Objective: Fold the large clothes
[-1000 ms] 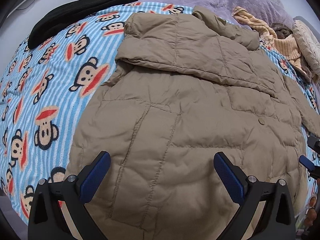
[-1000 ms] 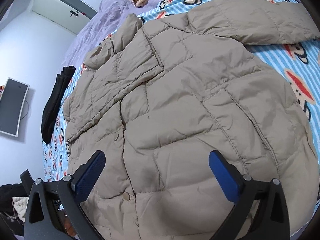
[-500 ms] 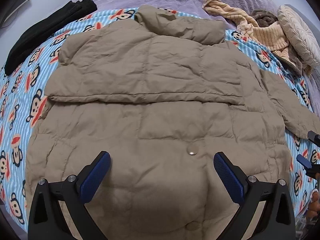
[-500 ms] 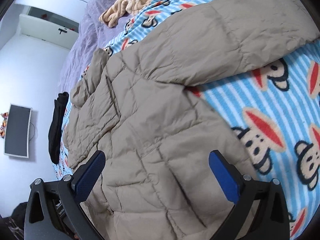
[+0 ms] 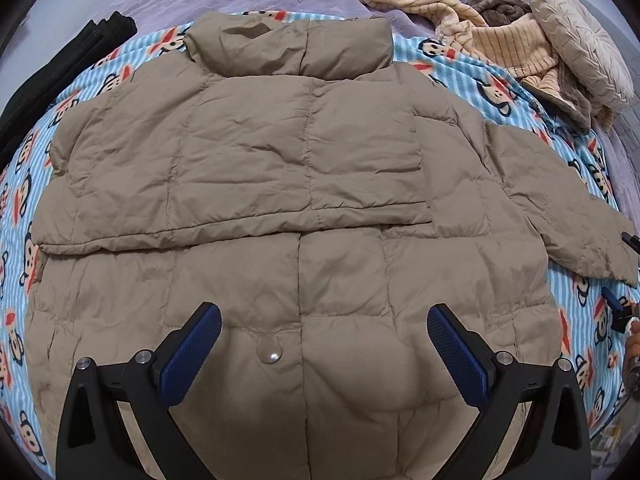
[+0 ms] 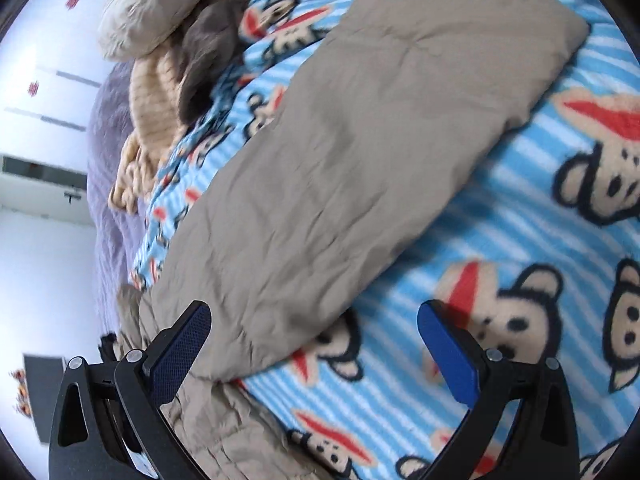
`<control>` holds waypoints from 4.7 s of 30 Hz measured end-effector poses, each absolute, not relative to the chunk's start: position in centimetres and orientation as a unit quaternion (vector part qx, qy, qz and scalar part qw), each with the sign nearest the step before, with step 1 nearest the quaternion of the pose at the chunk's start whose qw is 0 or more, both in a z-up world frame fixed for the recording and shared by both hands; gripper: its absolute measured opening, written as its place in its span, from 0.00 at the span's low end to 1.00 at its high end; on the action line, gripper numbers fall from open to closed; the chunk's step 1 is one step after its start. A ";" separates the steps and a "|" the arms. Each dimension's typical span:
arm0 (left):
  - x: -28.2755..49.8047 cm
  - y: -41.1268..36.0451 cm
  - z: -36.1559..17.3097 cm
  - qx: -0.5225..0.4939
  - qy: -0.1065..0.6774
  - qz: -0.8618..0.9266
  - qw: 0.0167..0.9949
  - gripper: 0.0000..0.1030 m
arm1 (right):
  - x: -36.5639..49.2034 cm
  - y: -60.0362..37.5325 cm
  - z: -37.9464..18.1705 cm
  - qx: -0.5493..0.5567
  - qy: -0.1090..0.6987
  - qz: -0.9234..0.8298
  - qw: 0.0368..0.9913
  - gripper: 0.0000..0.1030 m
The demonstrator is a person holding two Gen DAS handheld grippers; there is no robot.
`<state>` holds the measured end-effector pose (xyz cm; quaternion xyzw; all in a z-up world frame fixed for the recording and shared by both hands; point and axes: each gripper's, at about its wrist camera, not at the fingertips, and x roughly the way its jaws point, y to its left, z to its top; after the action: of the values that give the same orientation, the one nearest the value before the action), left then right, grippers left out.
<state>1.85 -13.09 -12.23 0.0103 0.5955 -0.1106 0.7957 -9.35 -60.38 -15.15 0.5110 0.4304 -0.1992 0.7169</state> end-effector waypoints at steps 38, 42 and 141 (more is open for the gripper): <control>7.9 5.0 -9.2 -0.003 0.520 -0.020 0.854 1.00 | 9.9 -30.7 -3.2 0.216 0.437 0.077 0.870 0.12; 8.5 8.5 -10.8 -0.018 0.526 0.022 0.850 1.00 | 11.1 -24.2 -6.8 0.168 0.489 0.104 0.850 0.12; 11.3 1.7 -14.1 -0.006 0.559 -0.099 0.823 0.12 | 3.1 -40.1 -8.8 0.242 0.491 -0.058 0.835 0.20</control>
<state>11.32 1.65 -14.07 -0.0063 0.5589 -0.0990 0.8233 3.12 -40.14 -8.82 0.2416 0.4910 -0.0578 0.8350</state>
